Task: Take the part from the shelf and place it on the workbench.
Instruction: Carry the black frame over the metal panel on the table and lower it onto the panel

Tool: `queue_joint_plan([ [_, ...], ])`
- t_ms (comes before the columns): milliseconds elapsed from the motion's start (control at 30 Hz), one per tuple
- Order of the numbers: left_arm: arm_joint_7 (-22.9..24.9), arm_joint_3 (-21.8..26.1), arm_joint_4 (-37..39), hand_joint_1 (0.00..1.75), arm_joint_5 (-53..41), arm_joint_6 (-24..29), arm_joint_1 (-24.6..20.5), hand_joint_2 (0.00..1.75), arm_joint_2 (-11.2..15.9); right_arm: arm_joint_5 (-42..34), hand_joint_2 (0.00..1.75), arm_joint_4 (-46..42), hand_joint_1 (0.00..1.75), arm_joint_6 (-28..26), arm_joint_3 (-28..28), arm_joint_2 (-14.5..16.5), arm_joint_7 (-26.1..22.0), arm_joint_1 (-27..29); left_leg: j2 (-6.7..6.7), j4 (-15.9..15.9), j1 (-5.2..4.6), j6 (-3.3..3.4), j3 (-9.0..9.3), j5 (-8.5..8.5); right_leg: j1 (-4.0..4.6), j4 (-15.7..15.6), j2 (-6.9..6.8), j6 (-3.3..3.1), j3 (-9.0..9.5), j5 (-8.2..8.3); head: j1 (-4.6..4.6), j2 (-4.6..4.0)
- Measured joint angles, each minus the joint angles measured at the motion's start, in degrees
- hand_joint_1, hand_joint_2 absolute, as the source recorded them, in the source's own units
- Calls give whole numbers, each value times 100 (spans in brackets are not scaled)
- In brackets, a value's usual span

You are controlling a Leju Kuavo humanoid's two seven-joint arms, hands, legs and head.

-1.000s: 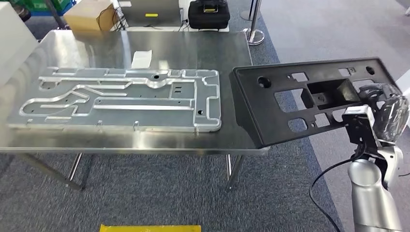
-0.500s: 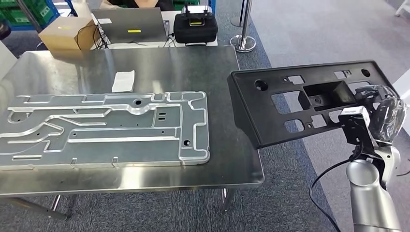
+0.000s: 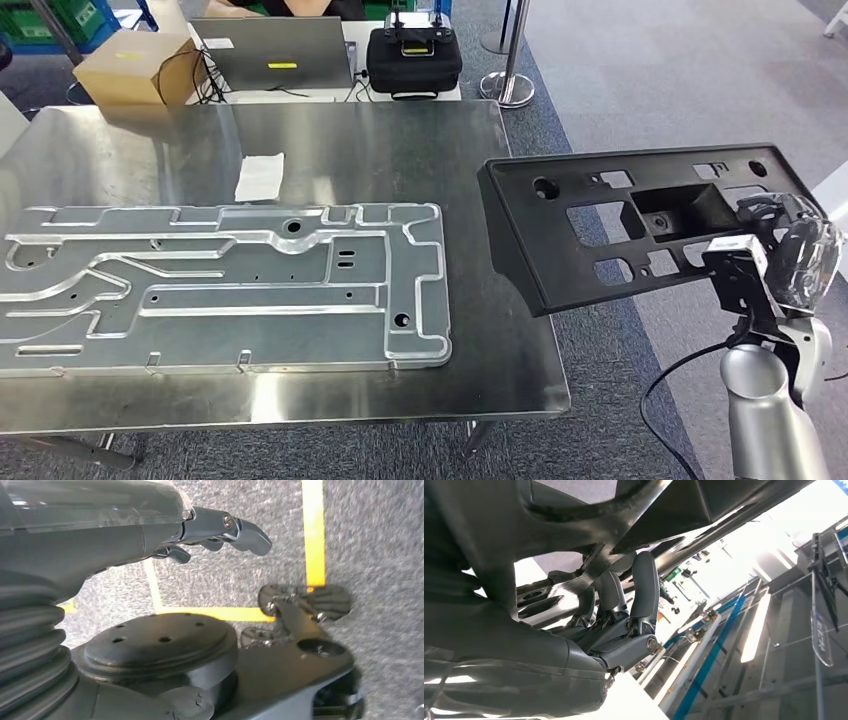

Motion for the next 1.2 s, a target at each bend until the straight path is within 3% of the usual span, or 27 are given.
queue_joint_plan([
  [100,-16,30,0,0,1,26,5,175,-5,69,175,-43,175,90,-13,-1,-1,62,-8,-7,1,-33,2,-107,10,-105,14,-16,16,24,-1,0],
  [267,-24,53,0,0,-22,1,-7,175,-5,934,175,265,175,728,113,-44,494,-97,-2,-46,6,-63,30,5,16,-104,41,-25,21,104,-2,-1],
  [400,43,41,0,0,-136,-82,-75,175,-9,2313,175,1140,175,700,728,67,881,-640,5,-53,7,-69,32,16,20,-104,53,-27,24,103,-1,0],
  [533,131,-43,0,0,-235,-135,-143,175,-26,3121,175,2279,175,383,1664,534,1231,-1267,9,-56,11,-78,36,10,20,-105,52,-44,21,90,-1,0],
  [767,215,-148,0,0,-314,-145,-157,175,-31,3472,175,3582,175,286,2654,1134,1422,-2069,-11,-61,12,-102,32,-13,19,-110,28,-70,23,54,-3,-1],
  [1200,329,-241,0,0,-384,-147,-162,175,-20,3485,175,4874,175,355,3055,1686,1529,-2965,-18,-63,13,-112,32,-34,18,-135,24,-70,37,42,1,-1],
])
